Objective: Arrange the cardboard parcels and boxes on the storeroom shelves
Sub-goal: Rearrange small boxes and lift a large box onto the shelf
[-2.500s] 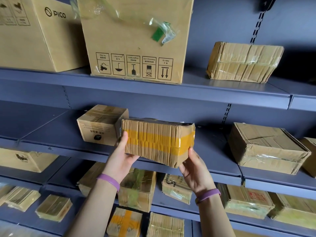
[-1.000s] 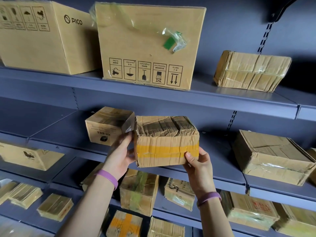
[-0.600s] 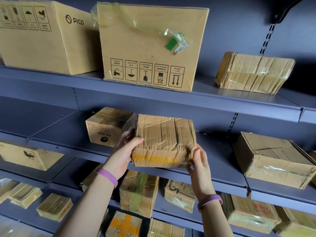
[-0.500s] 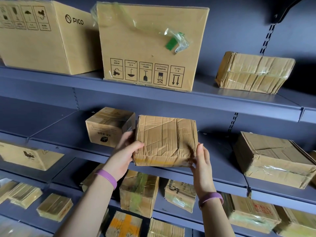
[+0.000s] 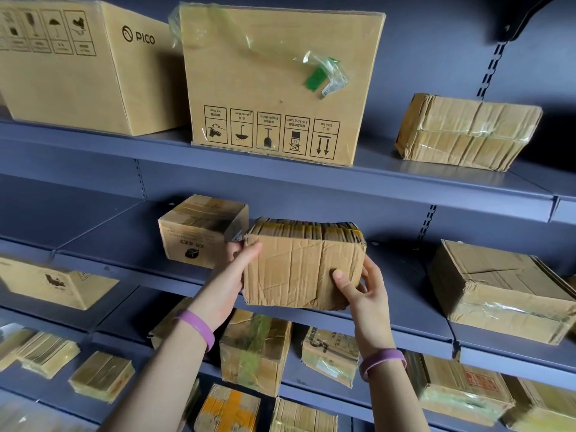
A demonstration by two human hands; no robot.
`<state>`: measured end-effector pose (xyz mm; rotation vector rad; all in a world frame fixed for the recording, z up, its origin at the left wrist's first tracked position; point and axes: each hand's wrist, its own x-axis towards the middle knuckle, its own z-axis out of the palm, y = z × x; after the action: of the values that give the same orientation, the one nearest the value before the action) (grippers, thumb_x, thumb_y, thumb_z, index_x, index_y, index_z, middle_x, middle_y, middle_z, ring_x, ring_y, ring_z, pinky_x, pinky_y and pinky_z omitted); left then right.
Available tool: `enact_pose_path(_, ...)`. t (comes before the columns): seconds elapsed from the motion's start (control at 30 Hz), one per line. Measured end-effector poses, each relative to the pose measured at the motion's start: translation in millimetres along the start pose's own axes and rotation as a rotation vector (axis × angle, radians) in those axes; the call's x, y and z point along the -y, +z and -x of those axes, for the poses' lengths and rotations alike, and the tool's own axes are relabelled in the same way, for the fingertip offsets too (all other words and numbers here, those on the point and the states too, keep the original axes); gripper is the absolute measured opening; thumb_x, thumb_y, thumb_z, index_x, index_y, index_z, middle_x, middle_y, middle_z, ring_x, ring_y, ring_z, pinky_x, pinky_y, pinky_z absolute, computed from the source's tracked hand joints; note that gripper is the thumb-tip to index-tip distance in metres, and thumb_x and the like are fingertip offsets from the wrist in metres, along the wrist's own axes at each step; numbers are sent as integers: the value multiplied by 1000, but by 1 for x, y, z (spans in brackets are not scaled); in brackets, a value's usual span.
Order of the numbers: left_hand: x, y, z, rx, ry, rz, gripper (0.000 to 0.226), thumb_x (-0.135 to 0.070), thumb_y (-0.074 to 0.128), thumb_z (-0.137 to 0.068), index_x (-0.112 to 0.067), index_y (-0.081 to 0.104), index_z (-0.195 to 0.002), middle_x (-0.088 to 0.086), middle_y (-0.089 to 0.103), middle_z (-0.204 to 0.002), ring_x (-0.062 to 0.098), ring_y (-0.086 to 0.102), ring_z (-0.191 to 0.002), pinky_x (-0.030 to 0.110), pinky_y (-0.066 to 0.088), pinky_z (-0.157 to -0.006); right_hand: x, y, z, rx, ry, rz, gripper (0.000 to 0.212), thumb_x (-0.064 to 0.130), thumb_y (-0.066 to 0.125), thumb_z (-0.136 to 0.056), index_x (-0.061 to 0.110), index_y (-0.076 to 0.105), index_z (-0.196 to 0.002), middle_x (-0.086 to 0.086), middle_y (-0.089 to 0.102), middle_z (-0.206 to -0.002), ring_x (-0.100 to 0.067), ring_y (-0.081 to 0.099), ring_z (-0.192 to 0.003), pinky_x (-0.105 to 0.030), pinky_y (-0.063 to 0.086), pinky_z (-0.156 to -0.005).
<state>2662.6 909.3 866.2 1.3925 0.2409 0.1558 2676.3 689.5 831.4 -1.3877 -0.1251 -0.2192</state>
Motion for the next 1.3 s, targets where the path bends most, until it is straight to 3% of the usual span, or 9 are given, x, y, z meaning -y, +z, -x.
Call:
enact_pose_path(0.1,-3,-1,-2,38,-41,70,82,-74,61,-69,-25,44,-132,4,60,-128,19,57,-121,35,49,-92,0,-4,1,27,-17,-12,53,6,72,-86,27,54,-130,9,66,-122,-7,64,-111,-24,56,-79)
enact_pose_path(0.23,-4,-8,-2,70,-47,50,128,-92,70,-46,-28,33,-151,-2,55,-143,18,52,-131,48,36,-116,-3,-10,-2,68,-52,1,58,-3,73,-83,24,53,-130,1,65,-126,-15,63,-115,-27,56,-80)
enact_pose_path(0.4,0,-1,0,-124,47,120,65,-56,85,-53,-39,52,-107,-4,62,-127,23,58,-121,52,43,-110,-2,-8,-1,196,-18,32,85,48,91,-61,21,48,-129,-1,61,-129,-9,60,-118,-25,54,-89)
enact_pose_path(0.57,5,-3,4,11,75,50,59,-38,80,-69,-43,59,-124,-11,69,-124,16,60,-121,50,41,-111,4,-7,-2,78,148,52,93,93,56,-58,23,51,-119,0,62,-125,-14,59,-118,-42,44,-107)
enact_pose_path(0.7,4,-3,5,118,131,-85,43,-7,65,-93,-30,61,-129,-11,71,-121,10,63,-118,35,47,-104,7,-2,-8,7,94,30,59,63,65,-81,25,46,-123,1,60,-128,-10,59,-113,-35,48,-100)
enact_pose_path(0.83,-1,-1,7,146,137,-131,47,3,66,-90,-19,57,-131,-5,72,-119,12,66,-114,31,52,-97,3,-5,-12,-7,24,26,73,39,75,-75,33,43,-140,1,59,-137,-15,58,-125,-45,45,-109)
enact_pose_path(0.9,0,-1,6,119,129,-122,36,-21,74,-88,-21,62,-122,-7,72,-116,15,65,-115,35,50,-101,1,-8,-12,19,-1,40,72,36,78,-75,32,48,-140,2,64,-131,-17,61,-120,-51,48,-105)
enact_pose_path(1.07,2,0,-2,-40,82,-16,78,-81,77,-55,-20,62,-103,-1,70,-116,21,62,-118,51,42,-109,-3,-14,-11,62,-36,16,67,0,74,-82,26,47,-138,0,64,-128,-22,62,-118,-55,54,-94)
enact_pose_path(1.3,5,3,-5,-137,163,36,27,-15,79,-85,-24,65,-106,4,67,-120,25,62,-116,50,47,-106,-3,-14,-7,138,-59,-23,77,-10,75,-72,21,43,-134,12,64,-122,-9,62,-116,-28,57,-85)
